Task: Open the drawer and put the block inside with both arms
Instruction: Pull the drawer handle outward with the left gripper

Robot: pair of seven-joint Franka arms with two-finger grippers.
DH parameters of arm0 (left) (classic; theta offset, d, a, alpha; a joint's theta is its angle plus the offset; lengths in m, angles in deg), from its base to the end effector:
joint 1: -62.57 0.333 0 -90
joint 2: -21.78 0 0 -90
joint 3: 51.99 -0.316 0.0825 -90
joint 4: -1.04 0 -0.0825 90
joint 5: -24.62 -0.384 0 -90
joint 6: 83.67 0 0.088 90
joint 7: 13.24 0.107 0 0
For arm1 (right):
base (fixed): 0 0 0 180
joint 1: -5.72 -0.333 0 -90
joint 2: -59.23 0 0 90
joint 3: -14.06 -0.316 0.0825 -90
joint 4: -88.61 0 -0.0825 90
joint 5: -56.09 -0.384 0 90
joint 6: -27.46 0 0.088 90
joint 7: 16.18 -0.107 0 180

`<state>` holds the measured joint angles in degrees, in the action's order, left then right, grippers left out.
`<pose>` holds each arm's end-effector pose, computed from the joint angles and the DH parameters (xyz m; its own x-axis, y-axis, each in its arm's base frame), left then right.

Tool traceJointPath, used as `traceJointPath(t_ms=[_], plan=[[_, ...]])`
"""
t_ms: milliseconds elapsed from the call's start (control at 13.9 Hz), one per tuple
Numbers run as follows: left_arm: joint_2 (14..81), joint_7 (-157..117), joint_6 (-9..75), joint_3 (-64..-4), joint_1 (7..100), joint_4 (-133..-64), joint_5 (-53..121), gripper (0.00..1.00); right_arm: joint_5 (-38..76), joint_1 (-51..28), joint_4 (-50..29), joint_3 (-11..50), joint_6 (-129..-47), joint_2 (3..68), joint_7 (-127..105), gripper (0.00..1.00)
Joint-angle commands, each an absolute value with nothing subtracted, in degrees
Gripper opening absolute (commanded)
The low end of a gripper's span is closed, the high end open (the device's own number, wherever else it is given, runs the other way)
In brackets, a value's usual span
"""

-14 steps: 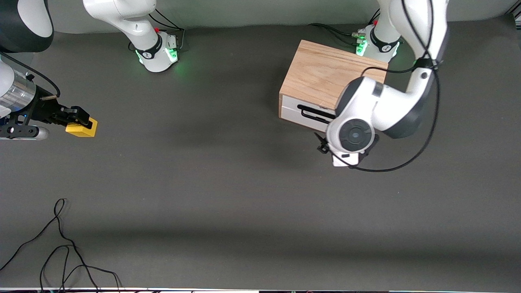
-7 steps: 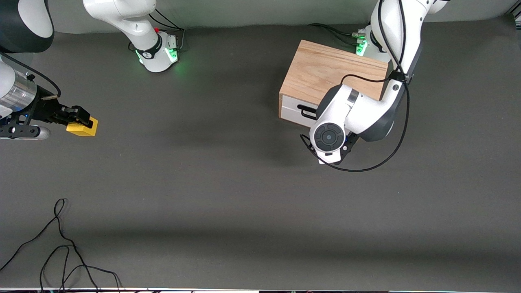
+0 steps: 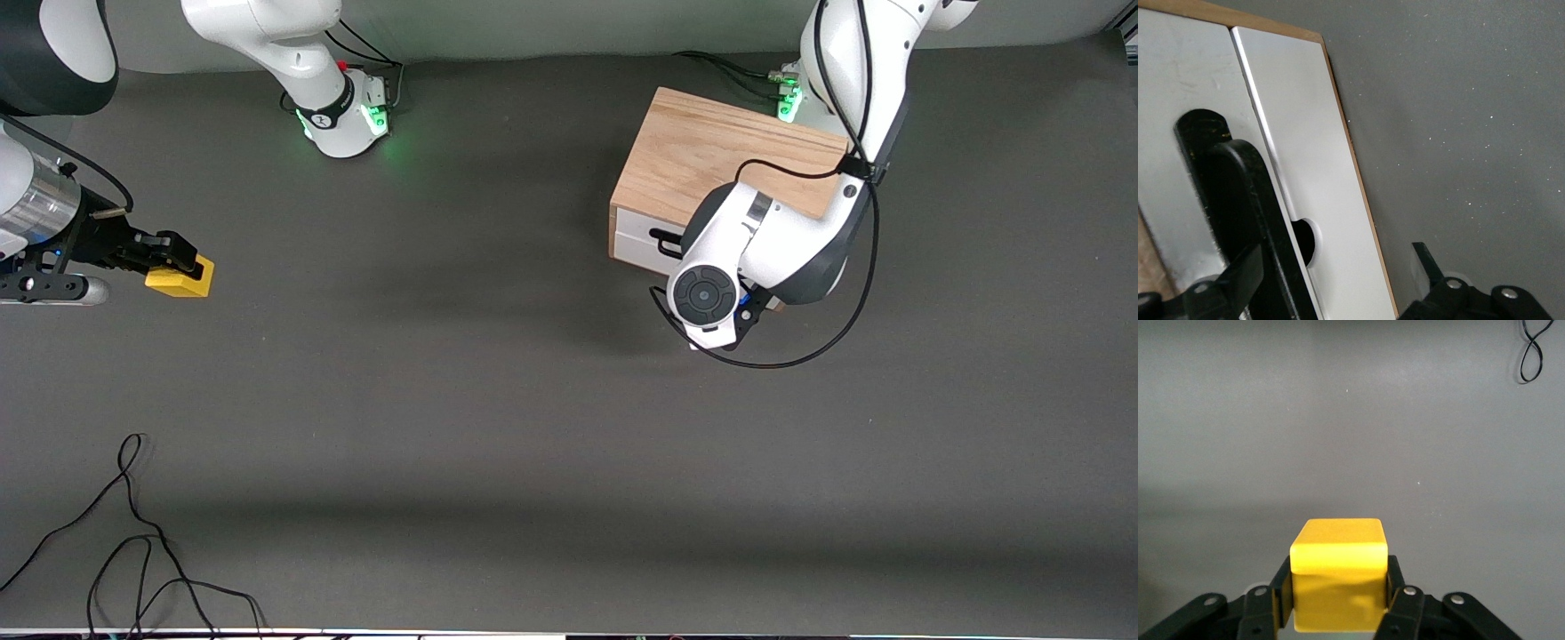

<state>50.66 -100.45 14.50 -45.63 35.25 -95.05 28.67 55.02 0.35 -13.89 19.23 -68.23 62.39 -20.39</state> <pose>0.5134 -0.3430 0.2844 0.5410 0.8305 -0.1330 0.7172 -0.5381 -0.4428 0.5383 0.0027 0.5597 0.9953 -0.0713 -0.0655 -0.0727 -0.9972 -0.0186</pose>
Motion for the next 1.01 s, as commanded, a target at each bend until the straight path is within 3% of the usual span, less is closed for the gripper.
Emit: traceJointPath(t_ms=[0,361,938], plan=[[49.7,-101.6,17.8,-46.0,34.7,-97.0,28.0,0.98,55.9,0.2,-14.4,19.3,-67.8,63.5,-21.7,0.31],[51.0,-100.5,24.5,-46.0,35.2,-97.8,27.8,0.98,55.9,0.2,-14.4,19.4,-67.8,63.3,-21.8,0.31],[49.8,-96.1,26.6,-46.4,36.6,-94.7,27.3,0.98,55.9,0.2,-14.4,19.3,-67.8,63.1,-21.8,0.31]])
